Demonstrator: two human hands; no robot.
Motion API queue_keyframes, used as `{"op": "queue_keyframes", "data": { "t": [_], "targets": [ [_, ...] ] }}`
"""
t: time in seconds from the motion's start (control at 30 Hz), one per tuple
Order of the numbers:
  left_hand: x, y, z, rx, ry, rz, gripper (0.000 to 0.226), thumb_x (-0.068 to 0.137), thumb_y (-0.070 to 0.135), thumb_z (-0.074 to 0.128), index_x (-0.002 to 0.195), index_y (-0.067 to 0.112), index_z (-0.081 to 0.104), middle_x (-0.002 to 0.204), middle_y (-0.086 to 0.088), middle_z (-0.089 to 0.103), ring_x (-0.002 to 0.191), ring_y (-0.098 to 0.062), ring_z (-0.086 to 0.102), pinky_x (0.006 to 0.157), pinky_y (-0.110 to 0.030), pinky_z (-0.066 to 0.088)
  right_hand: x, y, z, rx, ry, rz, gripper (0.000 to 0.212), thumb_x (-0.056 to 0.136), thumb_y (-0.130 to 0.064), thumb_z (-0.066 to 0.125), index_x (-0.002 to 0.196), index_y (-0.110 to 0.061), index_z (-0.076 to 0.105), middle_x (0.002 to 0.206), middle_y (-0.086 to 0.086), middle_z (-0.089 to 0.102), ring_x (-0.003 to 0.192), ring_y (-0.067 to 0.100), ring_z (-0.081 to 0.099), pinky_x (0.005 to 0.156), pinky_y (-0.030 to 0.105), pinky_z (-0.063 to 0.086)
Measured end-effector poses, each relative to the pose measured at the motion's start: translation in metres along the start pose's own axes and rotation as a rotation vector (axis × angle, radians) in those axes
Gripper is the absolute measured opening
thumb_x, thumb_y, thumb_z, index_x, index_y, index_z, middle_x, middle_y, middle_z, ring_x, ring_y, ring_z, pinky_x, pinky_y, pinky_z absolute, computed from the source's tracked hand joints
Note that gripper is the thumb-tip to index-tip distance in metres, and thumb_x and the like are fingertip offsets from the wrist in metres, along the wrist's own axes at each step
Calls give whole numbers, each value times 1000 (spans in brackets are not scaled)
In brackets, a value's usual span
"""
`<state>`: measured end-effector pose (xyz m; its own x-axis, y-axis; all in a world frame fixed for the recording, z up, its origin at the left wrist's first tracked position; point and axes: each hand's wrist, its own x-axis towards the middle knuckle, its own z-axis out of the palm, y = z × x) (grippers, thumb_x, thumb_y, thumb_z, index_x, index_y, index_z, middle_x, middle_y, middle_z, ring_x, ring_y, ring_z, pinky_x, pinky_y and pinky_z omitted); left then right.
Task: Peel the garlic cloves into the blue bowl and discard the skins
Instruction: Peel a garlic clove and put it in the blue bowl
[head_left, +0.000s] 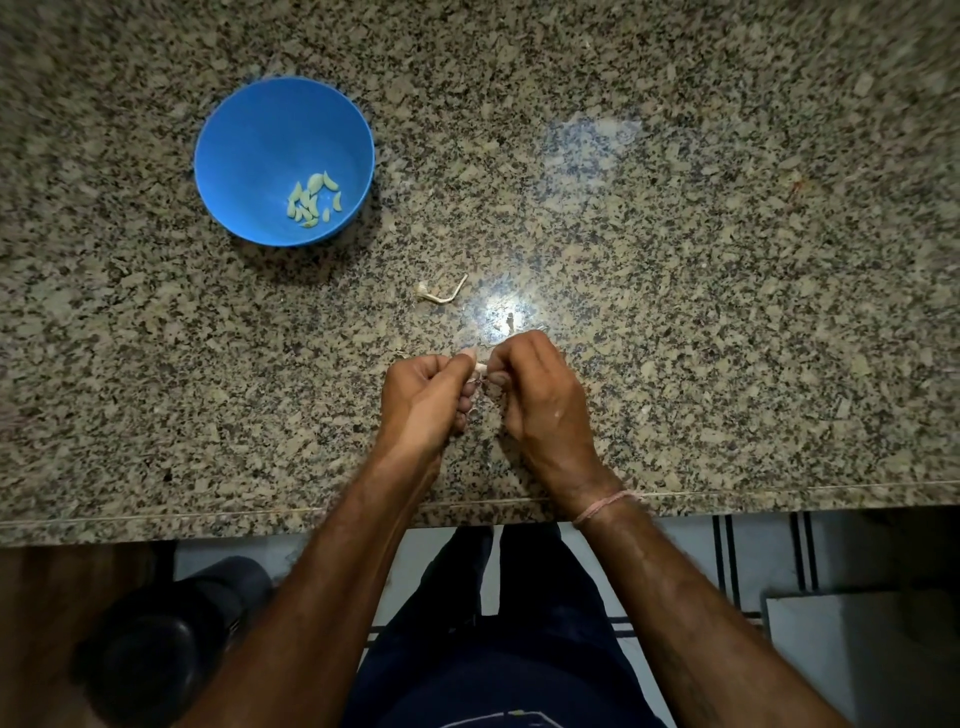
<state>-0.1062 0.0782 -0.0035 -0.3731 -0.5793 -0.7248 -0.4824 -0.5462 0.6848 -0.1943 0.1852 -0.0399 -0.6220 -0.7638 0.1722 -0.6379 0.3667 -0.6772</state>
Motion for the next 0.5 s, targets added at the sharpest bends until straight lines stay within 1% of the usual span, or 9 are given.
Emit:
{"op": "queue_keyframes", "data": {
  "t": [0.03,0.07,0.1,0.13,0.17,0.23,0.3,0.37,0.5],
  "targets": [
    [0,-1,0,24,21,21,24,102,24,65,96,1,69,71,-3,60,54,-9,48,47,-21,41,0,0,-1,57,-3,17,6,100,-6,64,104,-9,61,98,-7,53,82,7,51,63,18,45],
    [1,-2,0,45,40,43,24,102,24,65,92,3,70,71,-3,61,53,-9,49,48,-21,41,0,0,-2,102,0,31,9,101,-11,66,108,-9,63,100,-8,56,84,5,53,67,13,45],
    [1,-3,1,56,52,62,24,101,25,65,89,5,70,71,-3,61,53,-9,49,48,-21,41,0,-1,-4,130,-2,34,13,101,-15,68,112,-9,65,103,-7,60,86,5,57,70,12,47],
    [1,-4,2,56,57,78,24,101,26,66,87,7,70,70,-4,61,53,-9,49,48,-22,41,-1,-1,-5,136,-2,27,14,101,-17,69,113,-10,67,103,-5,64,87,7,60,71,17,51],
    [0,-5,3,57,58,91,26,101,27,67,85,7,70,70,-5,61,53,-10,48,47,-22,40,-2,-1,-6,127,7,13,13,100,-19,70,110,-11,70,101,-3,67,86,10,63,69,24,55],
    [-1,-6,5,67,64,94,27,100,27,68,83,6,70,70,-7,60,53,-13,46,47,-23,39,-2,-2,-8,73,46,-11,9,99,-20,72,101,-12,73,95,-1,69,81,14,64,63,34,56],
    [-2,-5,6,67,68,75,26,100,26,68,83,7,70,71,-8,59,55,-15,45,48,-26,39,-3,-4,-9,45,80,-18,10,98,-20,72,95,-11,74,92,-1,68,78,15,64,59,37,55],
    [-3,-3,7,43,53,54,25,100,25,67,82,8,69,70,-6,58,55,-14,45,50,-27,38,-4,-6,-11,46,93,-15,11,98,-21,72,93,-11,74,92,-2,69,75,16,65,58,38,55],
    [-5,3,7,-95,-7,-64,19,101,21,66,87,9,68,67,1,60,53,-9,49,52,-23,41,-5,-11,-14,-10,113,-33,7,98,-15,71,92,-11,73,94,-2,69,69,18,63,54,39,53]
  ]
}}
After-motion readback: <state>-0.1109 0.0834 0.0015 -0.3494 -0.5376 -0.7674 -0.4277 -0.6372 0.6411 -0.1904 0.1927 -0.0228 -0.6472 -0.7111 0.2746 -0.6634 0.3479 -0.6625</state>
